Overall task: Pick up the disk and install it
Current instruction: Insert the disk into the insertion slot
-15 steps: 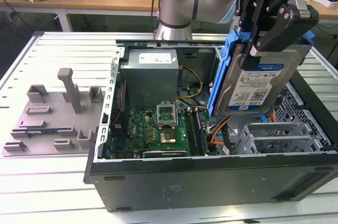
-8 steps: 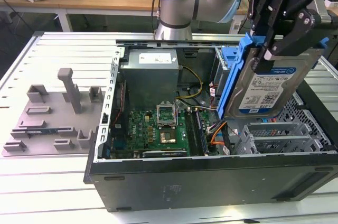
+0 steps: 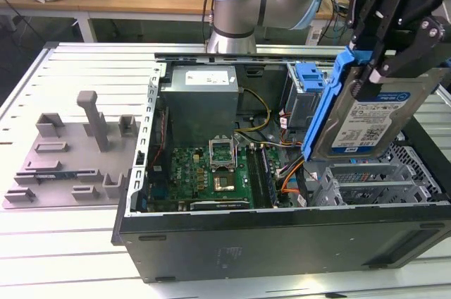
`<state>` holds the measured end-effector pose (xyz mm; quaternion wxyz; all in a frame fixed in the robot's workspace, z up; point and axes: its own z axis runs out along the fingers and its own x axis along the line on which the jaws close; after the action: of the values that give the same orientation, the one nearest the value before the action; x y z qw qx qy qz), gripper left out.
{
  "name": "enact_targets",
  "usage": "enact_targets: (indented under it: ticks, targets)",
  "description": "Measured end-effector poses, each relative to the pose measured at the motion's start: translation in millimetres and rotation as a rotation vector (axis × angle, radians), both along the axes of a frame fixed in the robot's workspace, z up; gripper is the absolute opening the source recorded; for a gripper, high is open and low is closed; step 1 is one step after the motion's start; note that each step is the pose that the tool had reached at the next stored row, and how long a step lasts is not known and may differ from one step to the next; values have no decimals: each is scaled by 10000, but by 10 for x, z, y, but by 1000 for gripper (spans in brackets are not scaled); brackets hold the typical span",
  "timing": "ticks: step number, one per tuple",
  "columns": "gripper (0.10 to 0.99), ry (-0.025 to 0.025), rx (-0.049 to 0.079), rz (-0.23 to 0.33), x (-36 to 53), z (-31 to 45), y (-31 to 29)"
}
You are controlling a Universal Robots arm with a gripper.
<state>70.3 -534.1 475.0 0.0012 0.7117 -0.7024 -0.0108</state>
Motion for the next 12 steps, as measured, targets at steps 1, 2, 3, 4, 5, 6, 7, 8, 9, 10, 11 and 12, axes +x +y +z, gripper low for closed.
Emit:
enact_targets:
  ticks: [1, 2, 3, 4, 5, 6, 7, 8, 9, 10, 11, 12]
  targets:
    - [369, 0, 0, 1, 25, -1, -2]
    - [369, 0, 2, 1, 52, -3, -4]
    - [369, 0, 1, 0, 75, -3, -5]
    - [369, 0, 0, 0, 96, -4, -6]
    - [369, 0, 1, 0, 116, -5, -8]
    - [369, 0, 1, 0, 137, -6, -10]
    - [369, 0, 2, 0, 160, -8, -11]
    - [369, 0, 1, 1, 178, -9, -12]
    - [369, 0, 1, 0, 194, -11, -15]
    - [369, 0, 1, 1, 208, -13, -17]
    - [369, 0, 1, 1, 227, -16, -20]
    - [369, 0, 1, 0, 242, -19, -23]
